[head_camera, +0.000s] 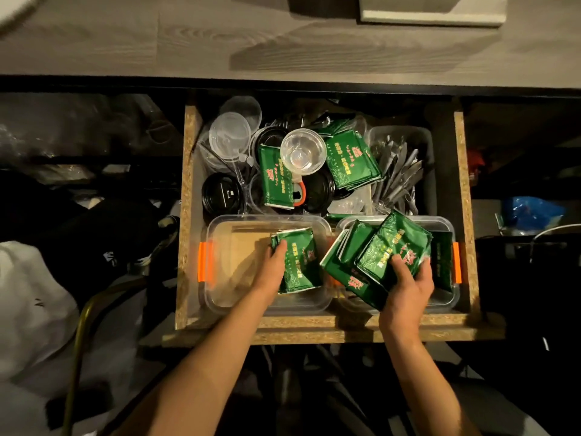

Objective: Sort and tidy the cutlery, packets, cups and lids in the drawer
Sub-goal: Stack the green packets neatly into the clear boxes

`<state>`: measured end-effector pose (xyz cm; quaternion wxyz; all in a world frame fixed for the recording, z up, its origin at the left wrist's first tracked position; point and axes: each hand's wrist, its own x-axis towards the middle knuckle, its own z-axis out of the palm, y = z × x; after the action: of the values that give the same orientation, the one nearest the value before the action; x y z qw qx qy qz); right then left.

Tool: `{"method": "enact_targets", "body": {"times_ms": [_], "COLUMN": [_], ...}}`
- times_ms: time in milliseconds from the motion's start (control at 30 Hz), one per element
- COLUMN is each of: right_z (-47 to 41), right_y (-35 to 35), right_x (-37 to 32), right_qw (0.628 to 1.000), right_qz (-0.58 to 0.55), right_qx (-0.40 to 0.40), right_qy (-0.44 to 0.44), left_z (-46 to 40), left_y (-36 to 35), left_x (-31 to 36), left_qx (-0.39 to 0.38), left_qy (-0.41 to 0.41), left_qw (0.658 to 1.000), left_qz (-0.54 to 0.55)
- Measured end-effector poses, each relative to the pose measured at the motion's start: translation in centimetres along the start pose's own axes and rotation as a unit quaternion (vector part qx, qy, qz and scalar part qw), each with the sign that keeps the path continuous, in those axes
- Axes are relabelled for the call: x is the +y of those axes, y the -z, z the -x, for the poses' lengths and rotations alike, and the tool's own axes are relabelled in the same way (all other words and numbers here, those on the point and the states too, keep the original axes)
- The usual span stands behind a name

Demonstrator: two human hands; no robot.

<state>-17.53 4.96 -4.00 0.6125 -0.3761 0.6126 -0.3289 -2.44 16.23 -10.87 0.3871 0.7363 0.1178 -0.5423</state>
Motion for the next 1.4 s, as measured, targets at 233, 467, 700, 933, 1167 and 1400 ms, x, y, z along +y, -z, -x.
{"method": "enact_targets", "body": {"times_ms": [233,467,700,933,1167,1400], "right_z": [0.1,0.1,1.7,5.2,6.7,5.5], "right_y": [-0.5,-0.5,-1.9,-5.7,-6.5,-5.8], "right_x": [-0.4,-0.7,-1.6,-1.4,-0.4,-2.3], "right_qw": [0.999,0.999,0.997,0.995,0.987,0.966], "right_qz": [0.001,0.001,0.011,-0.043,0.047,0.143], "right_qx": [-0.029,-0.043,-0.07,-0.067,-0.146,-0.216], "right_qy": [-0.019,-0.03,-0.017,-0.052,-0.036,0.018], "left_z": [0.9,2.0,3.5,10.3,8.4,9.7], "left_y": [-1.6,-1.3,0.3,-0.2,0.7,2.8], "left_x": [0.5,0.7,0.8,3.1,3.0,4.0], "left_qx": [-0.023,-0.038,0.007,-0.017,0.041,-0.067], "left_qy": [-0.044,-0.007,-0.013,-0.146,-0.043,-0.021], "left_qw": [0.997,0.999,1.0,0.947,0.924,0.934], "left_qz": [-0.054,-0.037,-0.003,0.286,0.377,0.351]}}
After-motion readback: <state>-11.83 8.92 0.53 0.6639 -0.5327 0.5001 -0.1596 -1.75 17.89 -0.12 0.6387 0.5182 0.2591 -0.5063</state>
